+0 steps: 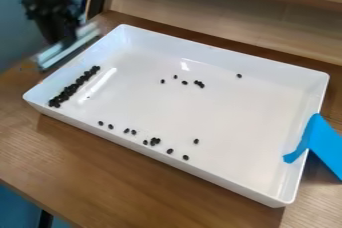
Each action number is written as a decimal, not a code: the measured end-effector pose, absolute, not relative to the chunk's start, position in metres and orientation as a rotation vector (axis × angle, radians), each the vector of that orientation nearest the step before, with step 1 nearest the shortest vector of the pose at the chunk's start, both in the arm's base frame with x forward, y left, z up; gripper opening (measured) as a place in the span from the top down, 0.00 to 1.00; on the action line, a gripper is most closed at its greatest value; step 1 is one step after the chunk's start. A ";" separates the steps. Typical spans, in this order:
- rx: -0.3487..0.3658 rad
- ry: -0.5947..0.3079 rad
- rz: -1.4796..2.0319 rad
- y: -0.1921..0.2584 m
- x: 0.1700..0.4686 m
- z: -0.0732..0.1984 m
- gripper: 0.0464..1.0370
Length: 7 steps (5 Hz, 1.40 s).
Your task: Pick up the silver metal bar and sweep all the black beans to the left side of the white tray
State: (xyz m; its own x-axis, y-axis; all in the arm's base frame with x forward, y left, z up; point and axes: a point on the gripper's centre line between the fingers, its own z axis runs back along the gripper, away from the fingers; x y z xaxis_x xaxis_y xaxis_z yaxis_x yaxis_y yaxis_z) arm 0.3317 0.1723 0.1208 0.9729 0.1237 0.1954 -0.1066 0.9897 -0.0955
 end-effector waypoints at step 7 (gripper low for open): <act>-0.059 -0.199 0.188 -0.119 0.337 0.067 0.70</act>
